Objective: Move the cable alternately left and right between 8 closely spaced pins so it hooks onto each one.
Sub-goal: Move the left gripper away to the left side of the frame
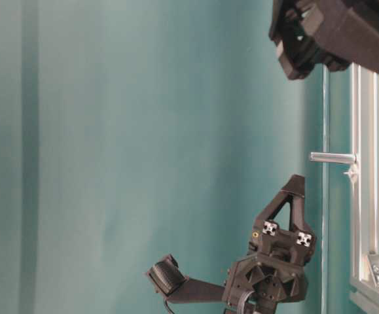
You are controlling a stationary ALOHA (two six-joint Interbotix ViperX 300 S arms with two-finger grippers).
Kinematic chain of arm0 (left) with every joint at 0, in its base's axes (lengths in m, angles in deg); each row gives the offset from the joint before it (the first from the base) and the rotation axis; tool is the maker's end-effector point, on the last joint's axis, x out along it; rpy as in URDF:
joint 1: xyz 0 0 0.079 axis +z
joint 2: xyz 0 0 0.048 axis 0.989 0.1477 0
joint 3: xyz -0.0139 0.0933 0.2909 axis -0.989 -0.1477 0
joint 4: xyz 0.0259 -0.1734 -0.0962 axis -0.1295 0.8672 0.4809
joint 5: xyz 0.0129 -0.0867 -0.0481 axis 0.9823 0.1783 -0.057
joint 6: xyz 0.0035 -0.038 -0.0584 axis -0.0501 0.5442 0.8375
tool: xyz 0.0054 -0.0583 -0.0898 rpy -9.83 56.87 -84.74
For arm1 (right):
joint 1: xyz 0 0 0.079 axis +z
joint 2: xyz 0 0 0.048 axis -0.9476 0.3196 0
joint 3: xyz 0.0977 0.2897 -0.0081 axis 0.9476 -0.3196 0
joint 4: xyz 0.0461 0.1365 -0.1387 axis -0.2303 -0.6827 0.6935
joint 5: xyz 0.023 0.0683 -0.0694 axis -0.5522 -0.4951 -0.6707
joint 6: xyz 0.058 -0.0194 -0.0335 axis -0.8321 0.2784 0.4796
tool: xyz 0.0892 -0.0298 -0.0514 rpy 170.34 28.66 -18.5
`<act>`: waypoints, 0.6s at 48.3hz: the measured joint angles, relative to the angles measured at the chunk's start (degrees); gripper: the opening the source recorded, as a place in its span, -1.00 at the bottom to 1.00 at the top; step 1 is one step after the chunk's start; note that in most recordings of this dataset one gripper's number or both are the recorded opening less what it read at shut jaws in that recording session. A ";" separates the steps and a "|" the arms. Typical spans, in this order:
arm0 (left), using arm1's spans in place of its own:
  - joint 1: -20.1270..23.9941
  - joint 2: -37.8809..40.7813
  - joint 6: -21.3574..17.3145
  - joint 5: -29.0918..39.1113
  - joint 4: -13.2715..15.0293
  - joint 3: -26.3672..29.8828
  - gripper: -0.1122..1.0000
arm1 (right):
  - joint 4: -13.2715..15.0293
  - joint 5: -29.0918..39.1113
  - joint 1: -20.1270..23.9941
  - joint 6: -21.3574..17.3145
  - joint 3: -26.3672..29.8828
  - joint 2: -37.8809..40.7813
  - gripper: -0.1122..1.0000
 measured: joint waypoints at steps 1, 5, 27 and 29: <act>-0.09 -0.26 0.00 0.26 -0.18 0.09 -0.54 | 0.00 0.00 0.00 0.00 0.00 0.00 -0.46; -1.41 -1.93 -0.26 2.29 -1.76 0.09 -0.78 | 0.00 0.79 0.44 -0.62 0.00 0.09 -0.72; -6.06 -12.22 -0.35 15.82 -2.37 0.09 -0.80 | 0.00 21.01 5.19 -9.05 6.59 -3.34 -0.79; -6.42 -12.74 -0.35 17.31 -2.37 0.09 -0.80 | 0.00 24.87 5.54 -10.46 7.56 -3.87 -0.79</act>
